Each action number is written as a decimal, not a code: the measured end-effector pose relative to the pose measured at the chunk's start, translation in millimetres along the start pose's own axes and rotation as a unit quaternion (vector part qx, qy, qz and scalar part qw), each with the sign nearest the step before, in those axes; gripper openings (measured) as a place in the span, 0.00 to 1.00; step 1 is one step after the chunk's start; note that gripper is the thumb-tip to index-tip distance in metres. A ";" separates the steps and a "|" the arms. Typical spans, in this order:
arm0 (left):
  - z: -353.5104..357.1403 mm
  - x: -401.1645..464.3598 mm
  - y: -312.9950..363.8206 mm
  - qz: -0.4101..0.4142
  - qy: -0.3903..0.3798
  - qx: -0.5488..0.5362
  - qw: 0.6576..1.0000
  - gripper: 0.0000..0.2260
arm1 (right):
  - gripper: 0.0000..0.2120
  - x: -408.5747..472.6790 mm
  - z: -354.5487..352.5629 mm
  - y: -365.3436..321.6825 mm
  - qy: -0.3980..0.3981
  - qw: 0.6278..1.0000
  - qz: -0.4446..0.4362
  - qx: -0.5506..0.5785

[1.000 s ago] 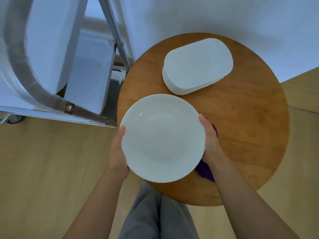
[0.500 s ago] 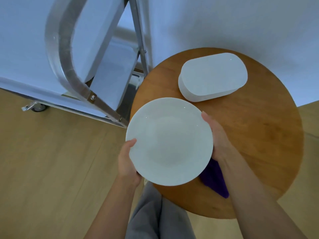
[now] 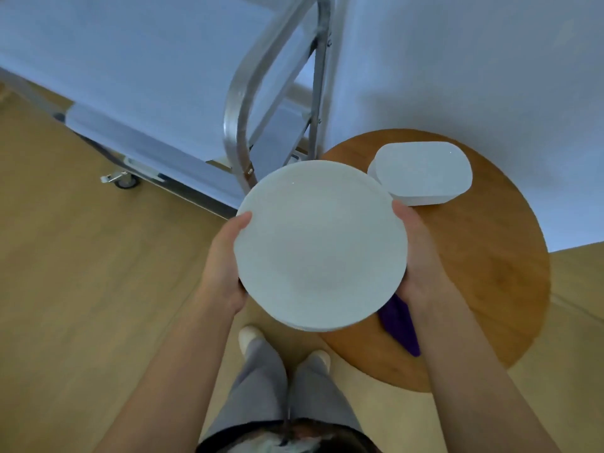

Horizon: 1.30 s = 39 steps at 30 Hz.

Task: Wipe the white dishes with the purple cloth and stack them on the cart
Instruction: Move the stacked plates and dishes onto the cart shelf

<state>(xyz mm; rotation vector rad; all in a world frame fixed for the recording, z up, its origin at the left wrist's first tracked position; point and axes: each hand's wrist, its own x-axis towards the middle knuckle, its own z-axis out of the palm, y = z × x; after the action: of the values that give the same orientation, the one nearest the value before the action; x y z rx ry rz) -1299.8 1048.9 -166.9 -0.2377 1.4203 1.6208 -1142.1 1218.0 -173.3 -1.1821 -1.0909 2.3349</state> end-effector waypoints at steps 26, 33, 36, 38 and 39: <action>-245.9 -8.3 316.4 0.035 0.012 -0.015 0.999 0.17 | 0.22 35.1 413.4 -27.4 -0.076 0.996 -0.040 -0.004; -283.1 61.3 370.2 0.029 0.029 -0.039 0.998 0.18 | 0.12 113.7 479.7 -31.5 -0.103 0.993 -0.033 -0.054; -286.7 103.0 397.9 0.027 0.026 -0.049 0.998 0.18 | 0.12 158.8 504.4 -43.8 -0.107 0.991 -0.037 -0.073; -285.4 130.8 419.5 0.033 0.031 -0.052 0.998 0.17 | 0.11 190.7 518.6 -54.2 -0.098 0.993 -0.027 -0.061; -283.8 144.1 430.3 0.033 0.033 -0.054 0.997 0.16 | 0.11 206.3 524.7 -59.2 -0.092 0.994 -0.026 -0.058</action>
<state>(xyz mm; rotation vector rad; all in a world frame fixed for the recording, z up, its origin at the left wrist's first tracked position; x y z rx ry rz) -1809.8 925.4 -61.4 -0.3122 1.4038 1.7615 -1685.4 1114.4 -48.9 -0.9791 -1.3193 2.4068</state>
